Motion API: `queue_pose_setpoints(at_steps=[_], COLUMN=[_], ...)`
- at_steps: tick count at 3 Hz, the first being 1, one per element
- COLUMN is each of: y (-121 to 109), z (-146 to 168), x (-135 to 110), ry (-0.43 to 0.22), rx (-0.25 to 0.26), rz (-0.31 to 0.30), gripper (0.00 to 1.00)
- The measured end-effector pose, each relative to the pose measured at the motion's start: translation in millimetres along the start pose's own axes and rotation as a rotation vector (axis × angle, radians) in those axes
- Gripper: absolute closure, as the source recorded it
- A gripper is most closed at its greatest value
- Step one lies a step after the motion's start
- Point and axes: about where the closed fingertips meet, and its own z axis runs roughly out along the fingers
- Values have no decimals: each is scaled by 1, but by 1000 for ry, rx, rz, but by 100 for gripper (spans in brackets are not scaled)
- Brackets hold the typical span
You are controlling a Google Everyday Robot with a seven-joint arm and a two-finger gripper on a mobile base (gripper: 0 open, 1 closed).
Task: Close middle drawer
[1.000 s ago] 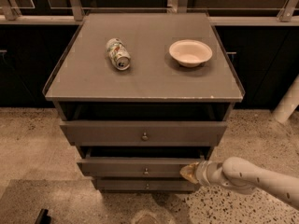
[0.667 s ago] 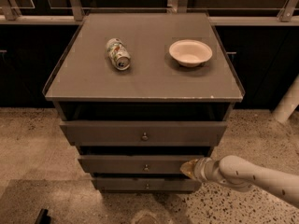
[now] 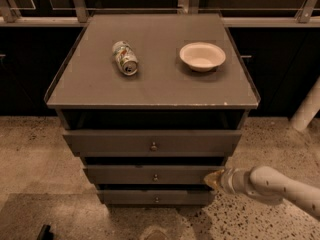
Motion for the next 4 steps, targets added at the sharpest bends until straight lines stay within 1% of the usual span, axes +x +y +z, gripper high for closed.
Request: queue_pose_setpoints(at_steps=[1,2,3,4], y=[3,3,7,19], z=[-1,-1,2,-22], x=[1,1,1,10], ry=[0,0,-9,-16], rx=[0,0,-24,-6], rz=[0,0,-4,11], gripper=[100,81,58,35])
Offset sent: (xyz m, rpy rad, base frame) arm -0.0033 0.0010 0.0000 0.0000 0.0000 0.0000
